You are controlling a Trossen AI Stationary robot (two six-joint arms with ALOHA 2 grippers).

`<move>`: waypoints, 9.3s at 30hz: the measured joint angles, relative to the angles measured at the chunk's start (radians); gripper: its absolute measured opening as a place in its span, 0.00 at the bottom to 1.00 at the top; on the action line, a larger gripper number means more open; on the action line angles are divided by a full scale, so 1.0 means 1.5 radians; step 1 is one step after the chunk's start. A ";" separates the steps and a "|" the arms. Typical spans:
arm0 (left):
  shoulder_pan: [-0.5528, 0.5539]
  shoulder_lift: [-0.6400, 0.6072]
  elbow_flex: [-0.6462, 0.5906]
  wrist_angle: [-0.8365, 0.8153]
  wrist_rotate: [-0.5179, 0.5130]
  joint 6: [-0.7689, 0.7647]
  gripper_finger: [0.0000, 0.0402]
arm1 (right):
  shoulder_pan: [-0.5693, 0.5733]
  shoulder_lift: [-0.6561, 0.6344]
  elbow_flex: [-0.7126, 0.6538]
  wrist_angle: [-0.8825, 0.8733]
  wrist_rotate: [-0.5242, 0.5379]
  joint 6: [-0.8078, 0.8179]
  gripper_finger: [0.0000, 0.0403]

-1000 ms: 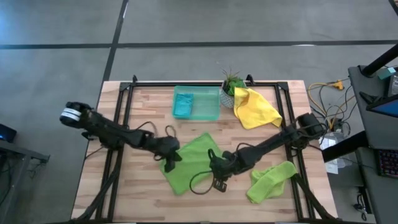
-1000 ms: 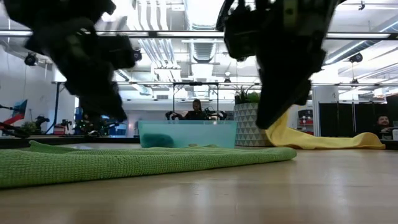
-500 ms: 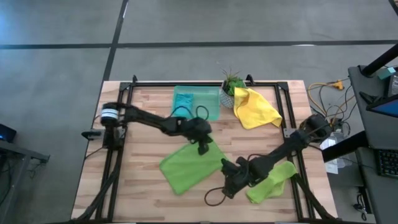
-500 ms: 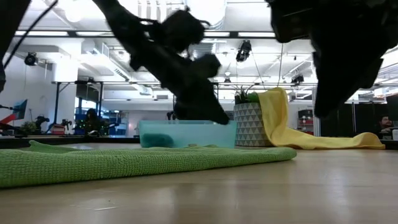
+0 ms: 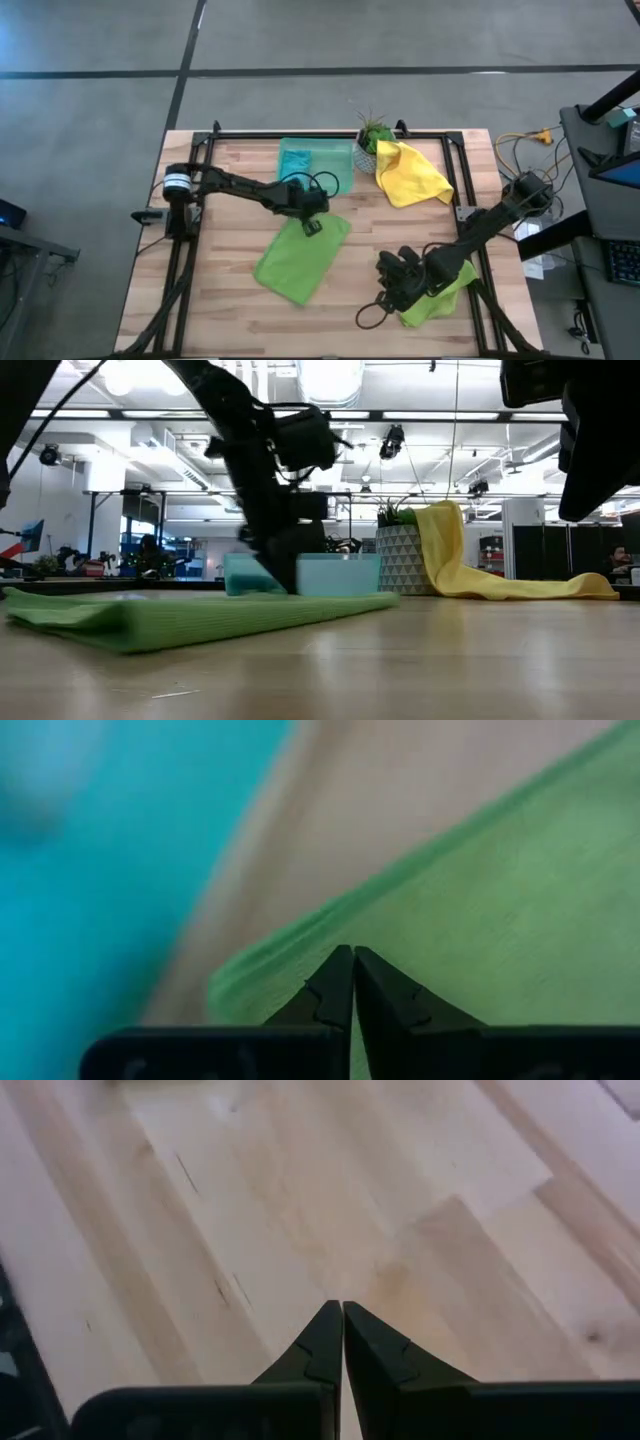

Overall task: Fold microfiber towels
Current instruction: Fold the green microfiber towel

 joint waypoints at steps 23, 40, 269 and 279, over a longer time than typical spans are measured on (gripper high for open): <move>-0.096 -0.291 -0.177 -0.314 0.125 -0.055 0.00 | -0.120 -0.057 -0.054 0.328 0.029 -0.305 0.02; -0.355 -0.235 -0.306 -0.010 0.212 -0.303 0.00 | -0.129 -0.056 -0.053 0.331 0.028 -0.312 0.02; -0.484 -0.511 -0.646 0.760 -0.156 -0.346 0.00 | -0.018 0.542 0.530 0.207 0.240 -0.763 0.31; -0.484 -0.512 -0.646 0.760 -0.156 -0.362 0.00 | -0.039 0.561 0.529 0.227 0.244 -0.764 0.44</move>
